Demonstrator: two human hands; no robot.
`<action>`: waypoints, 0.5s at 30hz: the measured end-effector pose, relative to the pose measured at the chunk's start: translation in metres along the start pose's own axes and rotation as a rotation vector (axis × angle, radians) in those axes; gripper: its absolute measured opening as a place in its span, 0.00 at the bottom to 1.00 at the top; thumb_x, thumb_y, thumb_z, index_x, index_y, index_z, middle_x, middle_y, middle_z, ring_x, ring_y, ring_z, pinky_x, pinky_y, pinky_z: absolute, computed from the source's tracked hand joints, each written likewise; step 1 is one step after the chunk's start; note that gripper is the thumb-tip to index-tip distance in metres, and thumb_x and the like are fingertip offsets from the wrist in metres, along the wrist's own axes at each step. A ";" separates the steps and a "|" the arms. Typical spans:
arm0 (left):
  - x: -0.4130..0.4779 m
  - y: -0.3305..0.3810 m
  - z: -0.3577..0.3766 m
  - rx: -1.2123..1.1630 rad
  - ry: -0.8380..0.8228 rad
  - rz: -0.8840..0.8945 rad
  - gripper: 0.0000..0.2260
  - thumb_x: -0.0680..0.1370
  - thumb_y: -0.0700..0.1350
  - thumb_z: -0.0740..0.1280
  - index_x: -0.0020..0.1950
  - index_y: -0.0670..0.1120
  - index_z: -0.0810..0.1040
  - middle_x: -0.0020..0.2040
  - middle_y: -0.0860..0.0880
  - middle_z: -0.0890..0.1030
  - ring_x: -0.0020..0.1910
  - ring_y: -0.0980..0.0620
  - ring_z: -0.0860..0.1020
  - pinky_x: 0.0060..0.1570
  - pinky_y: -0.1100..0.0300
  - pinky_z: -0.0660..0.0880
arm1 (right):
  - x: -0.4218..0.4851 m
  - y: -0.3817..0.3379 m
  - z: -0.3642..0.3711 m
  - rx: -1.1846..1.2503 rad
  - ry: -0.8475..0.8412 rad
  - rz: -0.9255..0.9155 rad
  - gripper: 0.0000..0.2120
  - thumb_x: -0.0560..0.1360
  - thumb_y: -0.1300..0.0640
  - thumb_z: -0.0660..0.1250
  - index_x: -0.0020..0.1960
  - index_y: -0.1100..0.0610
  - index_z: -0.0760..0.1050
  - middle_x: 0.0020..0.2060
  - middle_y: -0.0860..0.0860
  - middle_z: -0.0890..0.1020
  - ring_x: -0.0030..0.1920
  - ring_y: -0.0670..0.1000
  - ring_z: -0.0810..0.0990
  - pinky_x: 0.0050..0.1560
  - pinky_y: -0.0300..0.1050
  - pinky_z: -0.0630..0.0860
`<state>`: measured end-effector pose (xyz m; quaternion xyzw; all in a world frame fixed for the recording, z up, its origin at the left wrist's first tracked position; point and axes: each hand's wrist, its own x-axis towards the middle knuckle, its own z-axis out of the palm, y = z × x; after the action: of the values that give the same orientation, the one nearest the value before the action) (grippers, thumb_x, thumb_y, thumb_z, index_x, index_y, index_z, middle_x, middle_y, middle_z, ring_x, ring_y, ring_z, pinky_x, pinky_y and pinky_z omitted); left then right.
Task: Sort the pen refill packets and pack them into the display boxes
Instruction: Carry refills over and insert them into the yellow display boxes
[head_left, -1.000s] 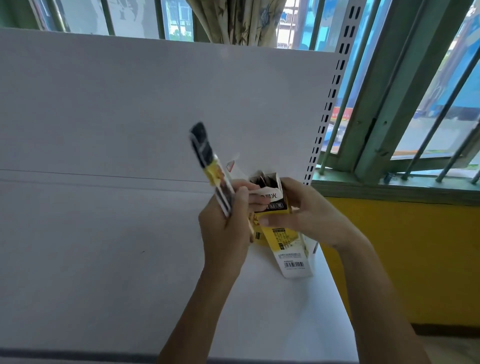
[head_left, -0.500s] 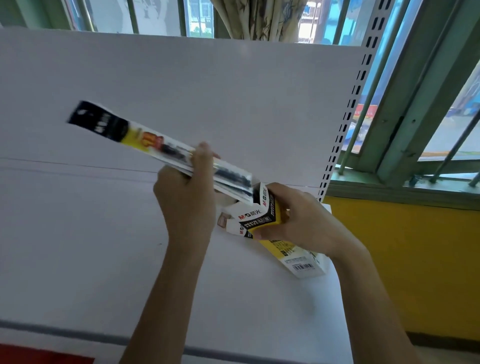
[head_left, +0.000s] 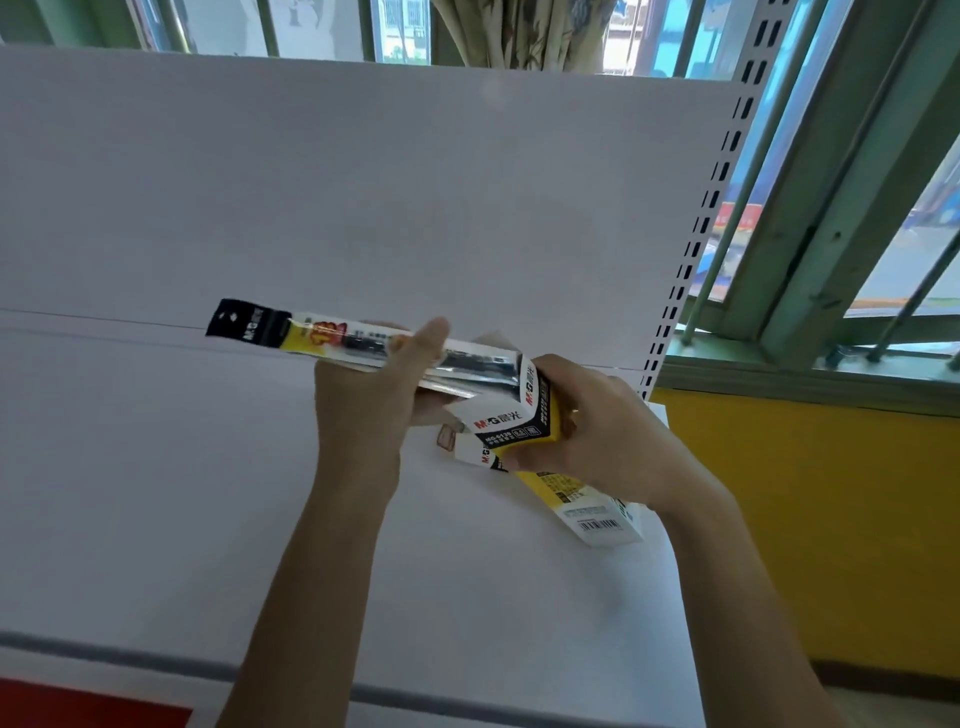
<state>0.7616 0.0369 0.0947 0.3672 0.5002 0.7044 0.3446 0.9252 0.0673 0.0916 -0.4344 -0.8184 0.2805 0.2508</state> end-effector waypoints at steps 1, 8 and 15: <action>0.000 -0.001 0.001 0.067 -0.007 0.025 0.10 0.67 0.46 0.75 0.39 0.44 0.75 0.40 0.44 0.82 0.41 0.47 0.83 0.34 0.55 0.80 | 0.001 0.000 0.001 -0.006 -0.002 -0.002 0.25 0.62 0.52 0.77 0.56 0.45 0.71 0.44 0.41 0.78 0.45 0.41 0.76 0.43 0.37 0.74; 0.000 0.006 0.004 0.029 -0.086 0.038 0.14 0.62 0.48 0.74 0.41 0.42 0.78 0.35 0.50 0.82 0.35 0.54 0.82 0.30 0.63 0.77 | 0.005 -0.004 0.001 -0.001 0.028 -0.011 0.23 0.62 0.52 0.77 0.52 0.44 0.70 0.42 0.41 0.78 0.42 0.40 0.76 0.37 0.32 0.71; 0.011 0.005 -0.001 0.211 0.063 0.158 0.17 0.63 0.51 0.77 0.42 0.42 0.77 0.38 0.48 0.82 0.37 0.52 0.83 0.35 0.56 0.80 | 0.009 -0.009 0.001 0.006 0.035 -0.020 0.22 0.63 0.52 0.76 0.51 0.45 0.69 0.41 0.41 0.78 0.41 0.38 0.75 0.36 0.27 0.71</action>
<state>0.7544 0.0444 0.1011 0.4176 0.5517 0.6838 0.2317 0.9148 0.0704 0.0982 -0.4301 -0.8174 0.2729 0.2692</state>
